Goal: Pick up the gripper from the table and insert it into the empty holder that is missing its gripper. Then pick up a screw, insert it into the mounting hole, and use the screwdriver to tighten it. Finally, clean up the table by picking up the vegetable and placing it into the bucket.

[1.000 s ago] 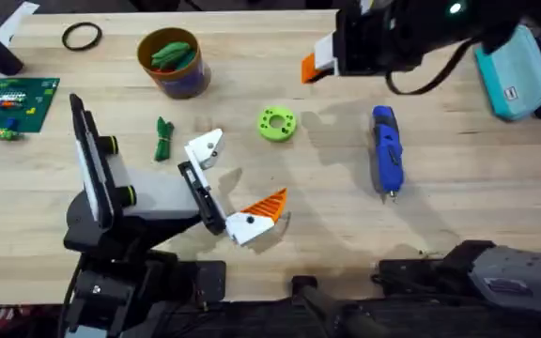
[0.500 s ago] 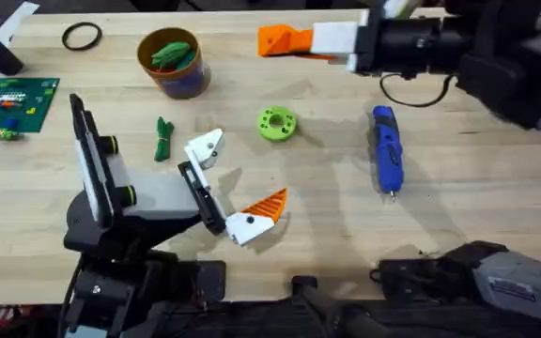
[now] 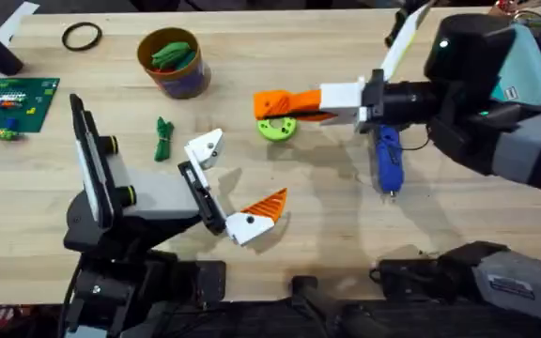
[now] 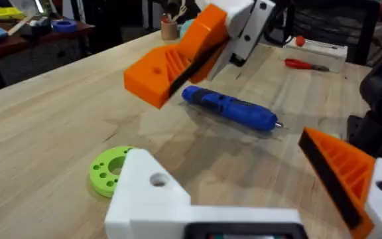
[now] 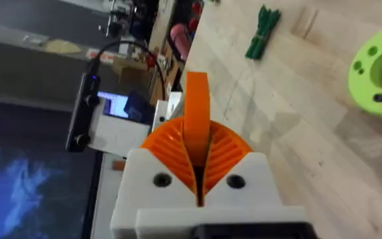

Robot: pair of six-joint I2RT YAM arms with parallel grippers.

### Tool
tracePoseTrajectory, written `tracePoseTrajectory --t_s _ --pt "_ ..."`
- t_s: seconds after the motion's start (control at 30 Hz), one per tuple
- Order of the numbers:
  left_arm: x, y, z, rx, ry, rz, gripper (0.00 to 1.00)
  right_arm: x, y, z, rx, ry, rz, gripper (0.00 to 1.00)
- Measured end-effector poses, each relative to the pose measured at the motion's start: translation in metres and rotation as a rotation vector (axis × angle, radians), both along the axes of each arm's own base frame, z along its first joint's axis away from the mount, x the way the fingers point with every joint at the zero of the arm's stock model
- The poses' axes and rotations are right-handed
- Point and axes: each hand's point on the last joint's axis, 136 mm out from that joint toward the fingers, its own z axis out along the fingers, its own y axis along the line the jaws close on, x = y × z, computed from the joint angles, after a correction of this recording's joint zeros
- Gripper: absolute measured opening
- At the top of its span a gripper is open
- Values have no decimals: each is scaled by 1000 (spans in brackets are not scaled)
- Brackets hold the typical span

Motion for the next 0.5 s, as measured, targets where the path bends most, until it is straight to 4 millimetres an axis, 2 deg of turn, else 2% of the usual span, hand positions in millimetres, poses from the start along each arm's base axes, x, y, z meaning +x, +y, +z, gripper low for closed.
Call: tracePoseTrajectory --t_s 0.2,0.5 --pt "0 0 0 0 0 0 986 -14 12 -7 9 49 79 7" --pt "0 0 0 0 0 0 986 -21 11 10 90 15 180 7"
